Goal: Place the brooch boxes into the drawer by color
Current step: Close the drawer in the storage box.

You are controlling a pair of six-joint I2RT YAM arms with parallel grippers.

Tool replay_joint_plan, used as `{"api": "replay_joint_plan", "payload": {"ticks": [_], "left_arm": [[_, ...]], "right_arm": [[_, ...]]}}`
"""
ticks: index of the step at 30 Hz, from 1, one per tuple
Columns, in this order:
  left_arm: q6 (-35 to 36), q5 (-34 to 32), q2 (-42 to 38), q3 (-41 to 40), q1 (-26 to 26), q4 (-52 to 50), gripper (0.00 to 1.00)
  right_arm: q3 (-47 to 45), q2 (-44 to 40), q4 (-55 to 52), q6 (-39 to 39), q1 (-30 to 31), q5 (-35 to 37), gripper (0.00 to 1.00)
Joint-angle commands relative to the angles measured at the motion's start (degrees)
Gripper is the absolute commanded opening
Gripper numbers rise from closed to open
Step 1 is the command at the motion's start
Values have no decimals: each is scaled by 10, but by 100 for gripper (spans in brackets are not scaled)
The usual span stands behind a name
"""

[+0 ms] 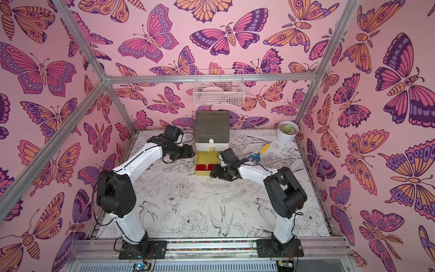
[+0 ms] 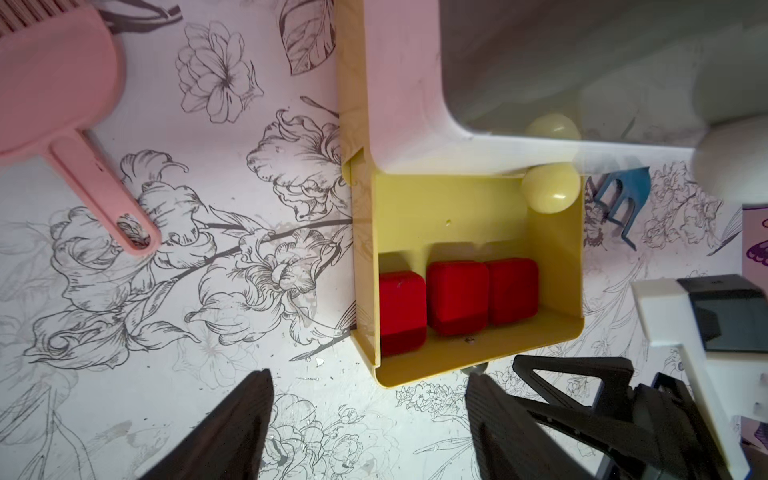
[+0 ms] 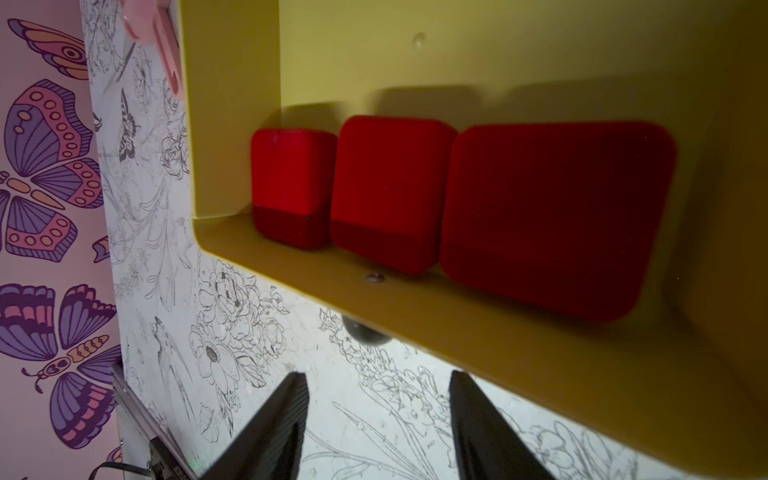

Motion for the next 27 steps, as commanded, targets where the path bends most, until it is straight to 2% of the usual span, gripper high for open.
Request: {"api": "replay_joint_plan", "payload": {"ticks": [1, 10, 21, 27], "left_arm": [[6, 12, -31, -21, 8, 14, 79], [12, 12, -54, -54, 32, 15, 80], [11, 30, -57, -58, 59, 16, 80], [14, 24, -60, -66, 60, 16, 80]], "right_arm": [[35, 21, -19, -16, 18, 44, 59], [62, 43, -50, -7, 29, 99, 54], [104, 73, -91, -8, 53, 150, 52], [117, 83, -99, -6, 60, 184, 45]]}}
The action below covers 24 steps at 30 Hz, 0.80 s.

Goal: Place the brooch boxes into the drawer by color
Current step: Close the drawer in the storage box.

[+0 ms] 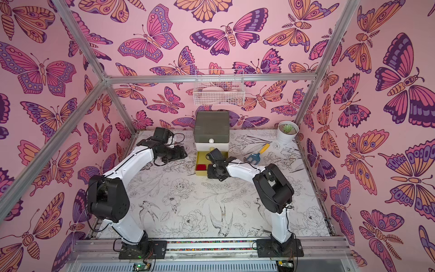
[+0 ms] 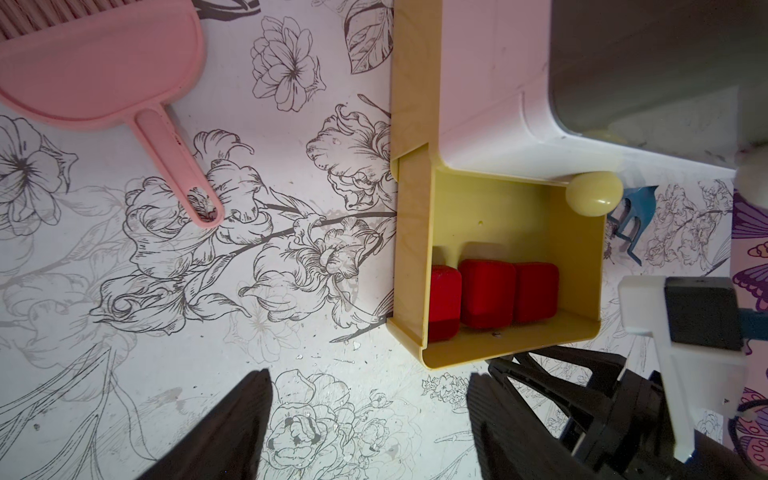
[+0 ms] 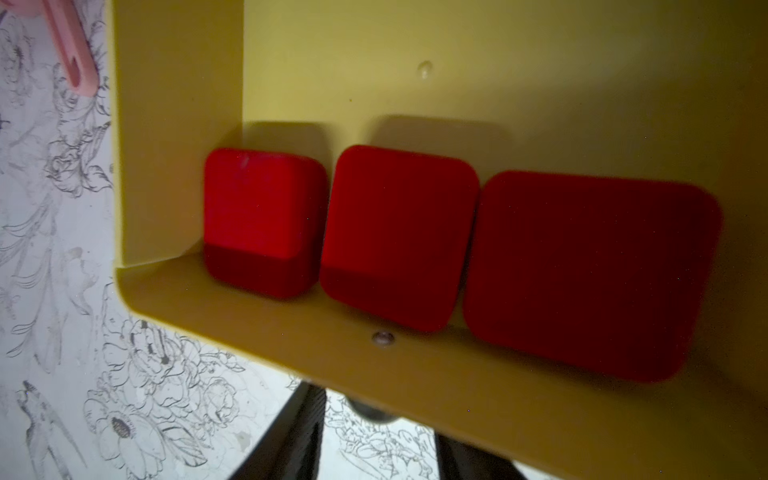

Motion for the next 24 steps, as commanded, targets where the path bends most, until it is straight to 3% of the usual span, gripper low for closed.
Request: {"api": "replay_joint_plan", "payload": {"ticks": [1, 5, 14, 24], "left_arm": [[10, 6, -17, -14, 5, 0, 80], [10, 11, -14, -14, 5, -1, 80], [12, 6, -22, -17, 12, -2, 81], [15, 13, -40, -39, 19, -1, 81]], "right_arm": [[23, 15, -14, 2, 8, 44, 44], [27, 24, -12, 4, 13, 56, 41], [22, 24, 4, 10, 14, 75, 24], [44, 25, 33, -6, 10, 115, 23]]}}
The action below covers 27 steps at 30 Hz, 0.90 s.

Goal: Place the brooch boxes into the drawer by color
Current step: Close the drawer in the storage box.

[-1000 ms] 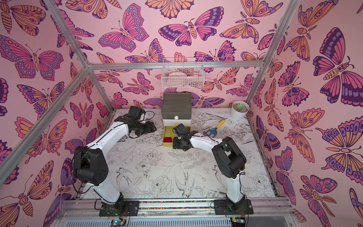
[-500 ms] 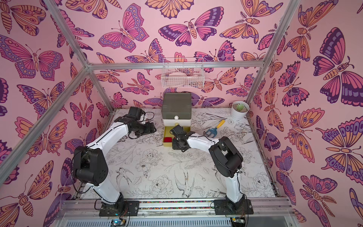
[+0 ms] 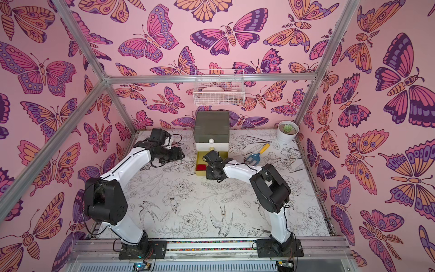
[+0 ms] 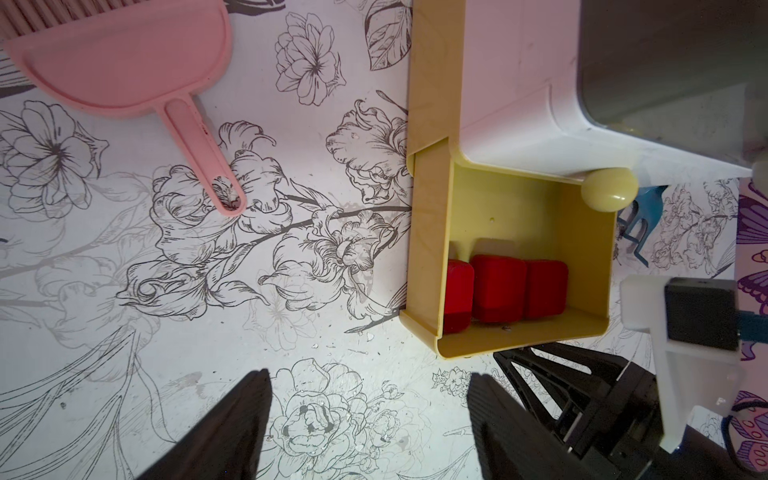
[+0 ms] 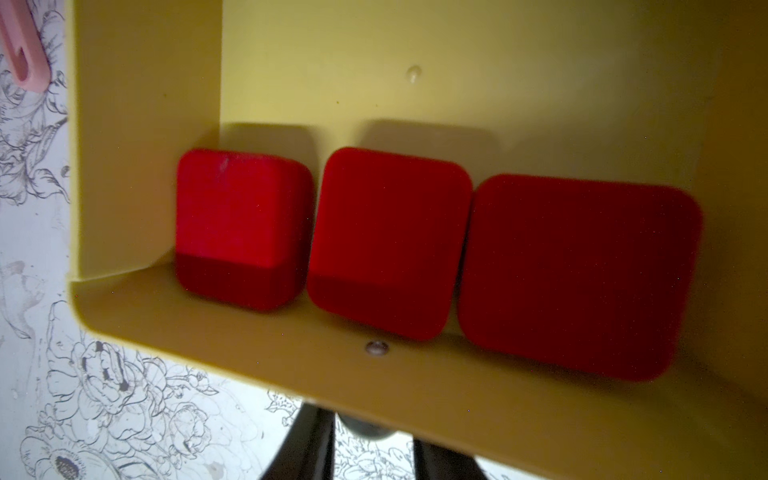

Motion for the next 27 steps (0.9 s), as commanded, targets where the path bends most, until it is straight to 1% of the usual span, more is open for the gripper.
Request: {"api": "replay_joint_plan", "payload": {"ticks": [1, 7, 12, 17, 20, 21, 23, 27], "left_arm": [[10, 12, -18, -18, 2, -2, 81], [13, 18, -24, -31, 4, -2, 81], [13, 26, -25, -35, 4, -2, 81], [15, 25, -33, -45, 3, -1, 81], [17, 25, -37, -52, 3, -2, 81], [16, 25, -38, -55, 3, -1, 81], [16, 24, -40, -59, 3, -2, 81], [13, 18, -41, -60, 4, -2, 81]], "right_arm": [[34, 13, 39, -7, -11, 61, 23], [61, 21, 42, -19, -22, 73, 24], [79, 37, 55, -31, -29, 82, 28], [86, 44, 74, -36, -35, 86, 41], [78, 33, 89, -41, -35, 73, 54], [70, 24, 98, -41, -35, 70, 57], [38, -4, 126, -44, -35, 58, 59], [-9, -62, 126, -45, -40, 48, 60]]}}
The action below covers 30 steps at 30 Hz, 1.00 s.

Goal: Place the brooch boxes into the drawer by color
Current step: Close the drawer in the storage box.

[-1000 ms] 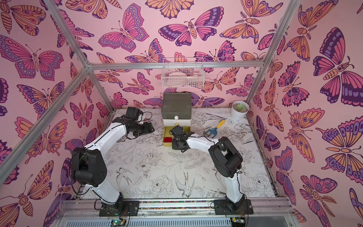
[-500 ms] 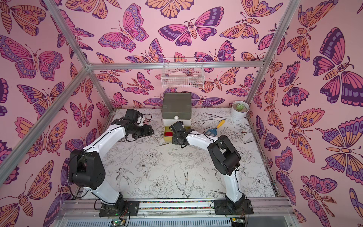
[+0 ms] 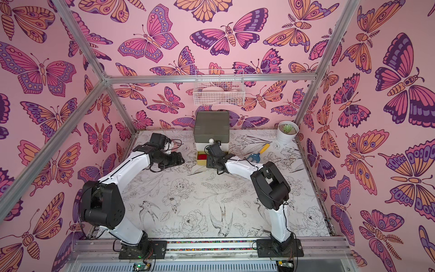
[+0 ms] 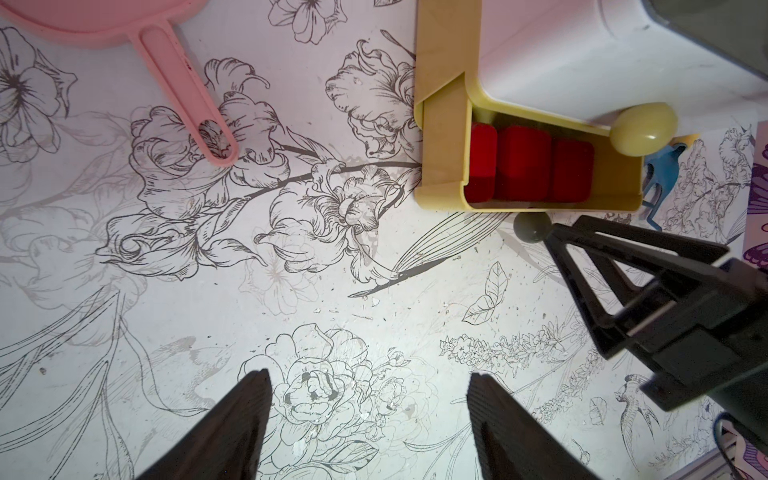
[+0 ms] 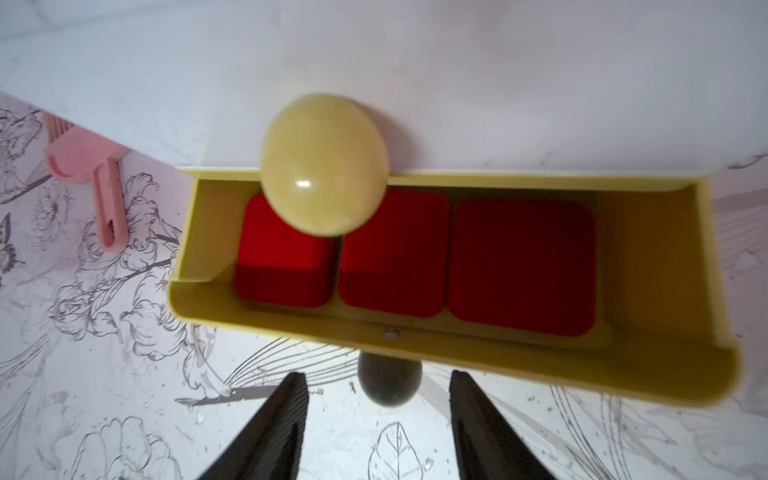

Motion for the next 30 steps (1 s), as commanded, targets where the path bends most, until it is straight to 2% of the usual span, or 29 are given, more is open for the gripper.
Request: {"api": "replay_joint_plan", "payload": {"ticks": [1, 3, 4, 6, 9, 10, 13, 16, 30], "left_arm": [[5, 2, -15, -9, 4, -2, 81], [4, 3, -13, -5, 7, -1, 81], [3, 5, -12, -4, 10, -2, 81], [1, 7, -11, -1, 13, -2, 81], [-3, 8, -11, 1, 22, 0, 81], [-5, 9, -11, 1, 25, 4, 81], [-10, 23, -12, 1, 36, 12, 81], [-16, 32, -12, -3, 51, 17, 81], [-15, 31, -21, -16, 63, 17, 80]], "right_arm": [[-36, -71, 22, -7, -11, -13, 59], [-73, -104, 33, 2, -24, -32, 54], [-93, -119, 41, 7, -35, -48, 42], [-128, -140, 55, 21, -57, -71, 24], [-169, -144, 82, 55, -93, -112, 3], [-178, -140, 98, 71, -108, -139, 0], [-197, -126, 163, 109, -131, -206, 0], [-177, -106, 158, 106, -132, -227, 0], [-124, 7, 238, 138, -143, -201, 0]]}}
